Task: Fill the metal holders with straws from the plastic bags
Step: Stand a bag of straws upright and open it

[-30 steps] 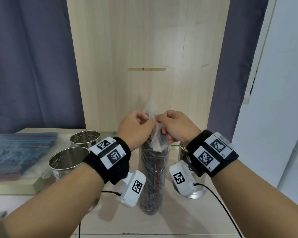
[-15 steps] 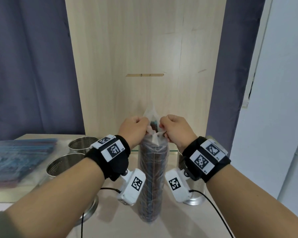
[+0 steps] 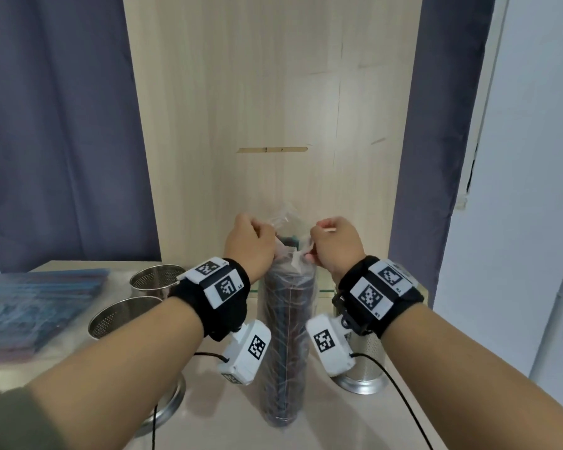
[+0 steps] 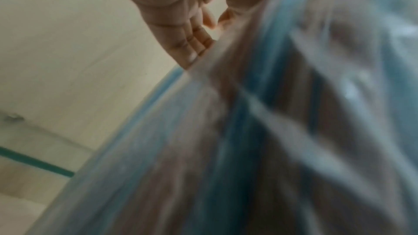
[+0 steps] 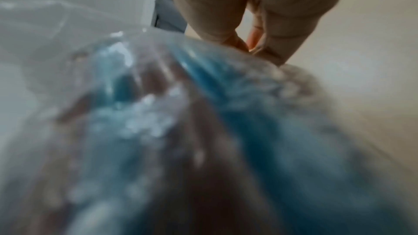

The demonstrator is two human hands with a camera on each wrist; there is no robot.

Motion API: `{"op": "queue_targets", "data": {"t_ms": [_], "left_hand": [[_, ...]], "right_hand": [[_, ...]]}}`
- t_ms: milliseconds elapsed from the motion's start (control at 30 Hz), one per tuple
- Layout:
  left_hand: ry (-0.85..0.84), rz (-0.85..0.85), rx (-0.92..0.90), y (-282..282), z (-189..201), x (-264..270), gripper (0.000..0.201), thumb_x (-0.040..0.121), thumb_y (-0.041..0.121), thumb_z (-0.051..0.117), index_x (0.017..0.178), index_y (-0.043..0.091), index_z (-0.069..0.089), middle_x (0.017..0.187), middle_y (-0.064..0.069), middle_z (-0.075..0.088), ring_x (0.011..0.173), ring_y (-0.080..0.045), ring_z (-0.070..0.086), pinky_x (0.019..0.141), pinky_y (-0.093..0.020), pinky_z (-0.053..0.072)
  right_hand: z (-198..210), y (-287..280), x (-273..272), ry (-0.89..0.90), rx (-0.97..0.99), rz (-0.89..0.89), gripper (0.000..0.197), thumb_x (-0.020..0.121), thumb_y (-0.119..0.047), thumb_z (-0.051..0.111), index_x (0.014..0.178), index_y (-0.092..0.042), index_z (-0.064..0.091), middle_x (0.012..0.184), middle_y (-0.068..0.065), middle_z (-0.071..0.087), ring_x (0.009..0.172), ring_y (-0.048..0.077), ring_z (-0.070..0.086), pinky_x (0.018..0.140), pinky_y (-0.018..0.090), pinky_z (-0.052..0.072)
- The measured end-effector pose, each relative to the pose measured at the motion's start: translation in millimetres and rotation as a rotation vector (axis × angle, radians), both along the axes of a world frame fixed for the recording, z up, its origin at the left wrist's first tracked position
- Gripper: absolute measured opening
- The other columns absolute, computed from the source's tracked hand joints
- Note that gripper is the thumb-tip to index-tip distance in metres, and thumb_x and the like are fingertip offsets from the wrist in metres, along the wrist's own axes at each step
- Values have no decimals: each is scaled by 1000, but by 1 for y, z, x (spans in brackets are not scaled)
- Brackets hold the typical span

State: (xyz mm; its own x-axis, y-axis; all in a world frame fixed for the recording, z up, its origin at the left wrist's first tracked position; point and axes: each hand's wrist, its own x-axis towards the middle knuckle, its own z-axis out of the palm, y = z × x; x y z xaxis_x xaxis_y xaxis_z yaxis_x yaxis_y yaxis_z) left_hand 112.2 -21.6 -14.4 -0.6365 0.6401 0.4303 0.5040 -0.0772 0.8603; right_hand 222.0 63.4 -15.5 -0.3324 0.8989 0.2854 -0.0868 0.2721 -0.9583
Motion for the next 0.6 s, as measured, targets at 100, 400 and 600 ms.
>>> {"op": "queue_targets", "data": {"t_ms": [100, 400, 600], "left_hand": [[52, -150, -35, -7, 6, -6, 17, 97, 6, 40, 104, 22, 42, 84, -12, 67, 63, -20, 63, 60, -31, 51], [383, -458, -318, -51, 19, -18, 40, 91, 2, 46, 95, 31, 74, 132, 1, 50, 128, -9, 43, 96, -9, 33], [585, -366, -116, -59, -3, -20, 17, 90, 25, 66, 84, 42, 68, 130, 14, 46, 121, 5, 45, 93, -30, 46]], "right_hand": [[-3, 3, 6, -93, 190, 102, 20, 99, 0, 42, 97, -17, 53, 57, 1, 54, 42, 11, 53, 51, 26, 51], [10, -10, 54, -544, 541, 438, 13, 92, -19, 64, 101, -26, 71, 79, -5, 52, 57, 1, 45, 58, 13, 36], [-10, -6, 54, -309, 640, 368, 9, 91, -12, 68, 88, -21, 70, 80, -3, 65, 58, 0, 57, 62, 16, 47]]}}
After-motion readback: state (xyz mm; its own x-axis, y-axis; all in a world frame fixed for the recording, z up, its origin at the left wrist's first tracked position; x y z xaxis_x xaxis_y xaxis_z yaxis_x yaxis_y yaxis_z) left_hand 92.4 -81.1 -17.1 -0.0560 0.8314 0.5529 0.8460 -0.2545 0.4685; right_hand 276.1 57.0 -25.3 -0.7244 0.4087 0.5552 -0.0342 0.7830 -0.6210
